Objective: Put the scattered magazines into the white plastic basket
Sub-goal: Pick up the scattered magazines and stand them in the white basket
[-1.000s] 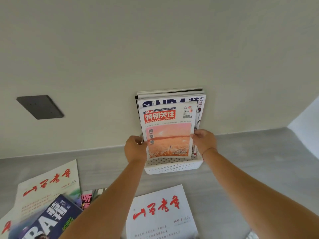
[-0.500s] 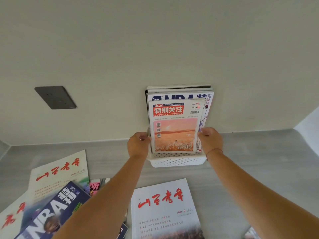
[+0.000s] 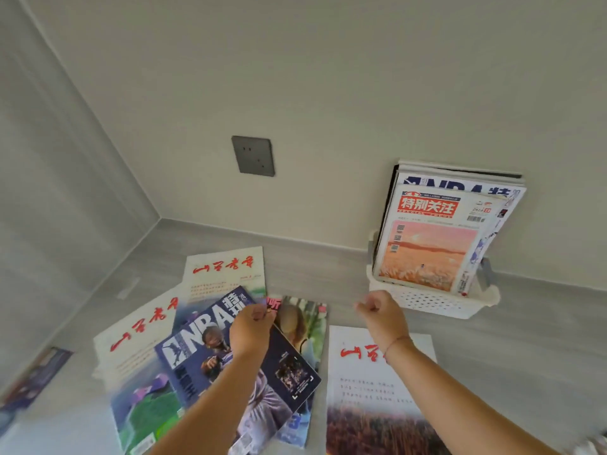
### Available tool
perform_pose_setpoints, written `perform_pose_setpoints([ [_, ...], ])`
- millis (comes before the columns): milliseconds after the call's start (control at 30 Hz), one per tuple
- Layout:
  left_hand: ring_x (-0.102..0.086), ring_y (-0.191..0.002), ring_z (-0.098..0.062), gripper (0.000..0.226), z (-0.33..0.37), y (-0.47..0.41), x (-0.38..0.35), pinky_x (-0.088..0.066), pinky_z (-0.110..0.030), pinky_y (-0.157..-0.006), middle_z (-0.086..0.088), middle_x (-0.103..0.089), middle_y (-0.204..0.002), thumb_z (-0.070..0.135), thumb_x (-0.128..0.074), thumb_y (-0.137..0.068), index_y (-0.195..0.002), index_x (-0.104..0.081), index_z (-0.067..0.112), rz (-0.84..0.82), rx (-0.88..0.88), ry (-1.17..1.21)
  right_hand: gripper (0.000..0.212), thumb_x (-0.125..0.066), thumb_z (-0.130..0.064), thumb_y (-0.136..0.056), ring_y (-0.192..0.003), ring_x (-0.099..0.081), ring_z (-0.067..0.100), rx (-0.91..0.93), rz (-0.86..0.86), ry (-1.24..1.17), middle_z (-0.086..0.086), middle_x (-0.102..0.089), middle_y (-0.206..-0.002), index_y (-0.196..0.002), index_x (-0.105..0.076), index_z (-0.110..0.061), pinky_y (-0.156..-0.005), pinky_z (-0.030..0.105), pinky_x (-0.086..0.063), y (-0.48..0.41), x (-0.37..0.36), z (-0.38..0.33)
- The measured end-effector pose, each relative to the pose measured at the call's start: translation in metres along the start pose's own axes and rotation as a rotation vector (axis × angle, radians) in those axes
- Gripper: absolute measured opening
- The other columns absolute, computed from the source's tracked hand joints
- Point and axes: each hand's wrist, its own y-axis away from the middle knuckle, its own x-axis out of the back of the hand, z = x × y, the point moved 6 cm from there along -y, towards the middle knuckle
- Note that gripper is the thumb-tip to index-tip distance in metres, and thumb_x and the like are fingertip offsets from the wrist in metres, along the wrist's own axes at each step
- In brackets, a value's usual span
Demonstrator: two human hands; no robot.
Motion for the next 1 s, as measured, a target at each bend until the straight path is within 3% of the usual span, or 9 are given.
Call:
perform_pose_setpoints([
  [100,-0.063,-0.097,-0.027,0.027,-0.052,0.008,0.049,-0.046,-0.029,-0.080,-0.010,-0.069,-0.109,0.021,-0.067,-0.082,-0.108,-0.066,0.010,0.097,0.096,-0.002,0.022,-0.062,-0.023,-0.084,-0.093,-0.059,0.020,0.002,-0.191,0.072,0.006,-0.063,-0.102,-0.102,-0.055,-0.012,-0.083,0.032,-0.047,0.019,-0.057,-0.004],
  [167,-0.063,-0.096,-0.031,0.030,-0.086,0.014,0.077,-0.050,-0.035,-0.083,-0.013,-0.066,-0.112,0.020,-0.068,-0.082,-0.109,-0.065,0.009,0.154,0.172,-0.005,0.036,-0.063,-0.025,-0.084,-0.107,-0.058,0.022,-0.006,-0.306,0.127,0.005,-0.062,-0.114,-0.116,-0.054,-0.011,-0.096,0.034,-0.044,0.029,-0.091,-0.004],
  [300,-0.062,-0.089,-0.034,0.028,-0.133,0.029,0.111,-0.050,-0.039,-0.082,-0.019,-0.067,-0.105,0.021,-0.068,-0.081,-0.105,-0.067,0.005,0.218,0.283,-0.008,0.052,-0.066,-0.027,-0.083,-0.119,-0.052,0.023,-0.032,-0.424,0.185,0.010,-0.055,-0.129,-0.128,-0.047,-0.007,-0.103,0.032,-0.039,0.048,-0.136,0.002],
  [400,-0.062,-0.076,-0.024,0.018,-0.151,0.041,0.113,-0.049,-0.033,-0.069,-0.014,-0.070,-0.095,0.019,-0.067,-0.083,-0.096,-0.067,0.007,0.191,0.347,0.147,0.051,-0.065,-0.028,-0.083,-0.119,-0.052,0.024,-0.009,-0.426,0.261,0.010,-0.055,-0.128,-0.127,-0.048,-0.008,-0.102,0.033,-0.039,0.055,-0.150,0.006],
  [533,-0.063,-0.070,-0.017,0.007,-0.155,0.049,0.106,-0.047,-0.026,-0.057,-0.007,-0.071,-0.089,0.019,-0.066,-0.084,-0.089,-0.066,0.014,0.178,0.365,0.376,0.039,-0.067,-0.024,-0.081,-0.102,-0.057,0.019,0.000,-0.420,0.269,0.007,-0.061,-0.120,-0.115,-0.054,-0.010,-0.097,0.035,-0.044,0.054,-0.159,0.008],
  [600,-0.058,-0.065,-0.010,0.005,-0.155,0.051,0.104,-0.041,-0.022,-0.052,-0.001,-0.067,-0.086,0.020,-0.067,-0.084,-0.082,-0.063,0.018,0.190,0.415,0.494,0.048,-0.068,-0.024,-0.080,-0.107,-0.055,0.021,-0.025,-0.411,0.307,0.008,-0.059,-0.122,-0.123,-0.052,-0.009,-0.097,0.034,-0.042,0.051,-0.161,0.011],
  [767,-0.058,-0.069,-0.015,0.043,-0.158,0.044,0.097,-0.045,-0.024,-0.048,-0.002,-0.063,-0.091,0.028,-0.071,-0.081,-0.119,-0.059,0.009,0.080,0.595,0.711,0.056,-0.070,-0.020,-0.078,-0.117,-0.054,0.027,-0.120,-0.403,0.292,0.013,-0.055,-0.131,-0.128,-0.049,-0.004,-0.098,0.033,-0.040,0.045,-0.161,0.026],
  [900,-0.063,-0.082,-0.025,0.041,-0.155,0.037,0.086,-0.053,-0.035,-0.064,-0.008,-0.065,-0.101,0.030,-0.069,-0.083,-0.116,-0.054,0.010,-0.056,0.550,0.728,0.033,-0.071,-0.021,-0.079,-0.093,-0.059,0.022,-0.193,-0.446,0.215,0.011,-0.064,-0.109,-0.106,-0.059,-0.007,-0.080,0.028,-0.042,0.044,-0.155,0.034],
  [1000,-0.064,-0.087,-0.032,0.019,-0.146,0.037,0.076,-0.054,-0.042,-0.078,-0.019,-0.066,-0.112,0.009,-0.061,-0.088,-0.107,-0.059,0.007,-0.136,0.430,0.723,0.023,-0.071,-0.019,-0.078,-0.085,-0.058,0.021,-0.159,-0.461,0.132,0.011,-0.065,-0.098,-0.095,-0.060,-0.006,-0.076,0.029,-0.043,0.045,-0.148,0.030],
])
